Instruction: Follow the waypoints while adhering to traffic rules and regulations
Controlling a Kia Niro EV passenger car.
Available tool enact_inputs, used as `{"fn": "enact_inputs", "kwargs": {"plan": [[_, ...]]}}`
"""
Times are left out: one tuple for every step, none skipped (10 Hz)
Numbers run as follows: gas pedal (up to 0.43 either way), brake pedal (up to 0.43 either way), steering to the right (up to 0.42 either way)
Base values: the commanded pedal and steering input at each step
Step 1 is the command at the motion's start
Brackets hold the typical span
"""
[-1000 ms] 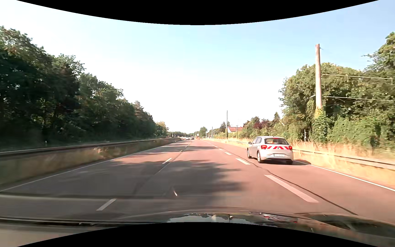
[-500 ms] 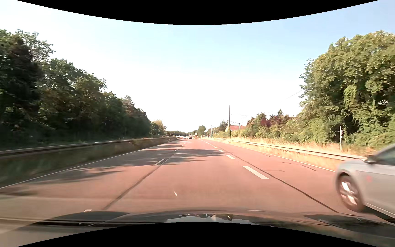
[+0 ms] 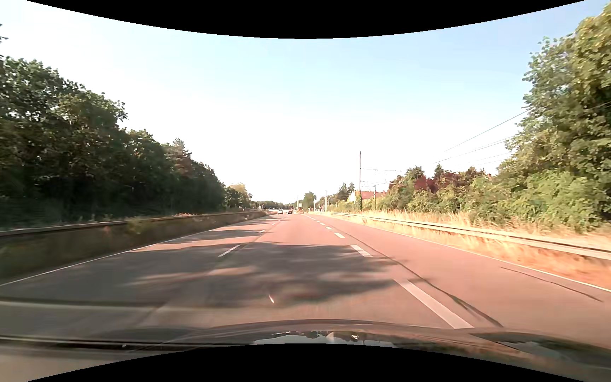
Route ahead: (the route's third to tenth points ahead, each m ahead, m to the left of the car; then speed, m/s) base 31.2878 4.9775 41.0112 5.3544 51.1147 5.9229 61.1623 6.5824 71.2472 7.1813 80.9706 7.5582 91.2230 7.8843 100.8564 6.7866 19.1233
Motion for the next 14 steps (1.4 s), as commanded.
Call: {"fn": "enact_inputs", "kwargs": {"plan": [[0.067, 0.0, 0.005], [0.067, 0.0, 0.005], [0.067, 0.0, 0.005], [0.067, 0.0, 0.004], [0.067, 0.0, 0.004], [0.067, 0.0, 0.004], [0.067, 0.0, 0.003], [0.067, 0.0, 0.003], [0.067, 0.0, 0.002], [0.067, 0.0, 0.001], [0.067, 0.0, 0.001], [0.067, 0.0, 0.0], [0.067, 0.0, 0.0], [0.067, 0.0, 0.0]]}}
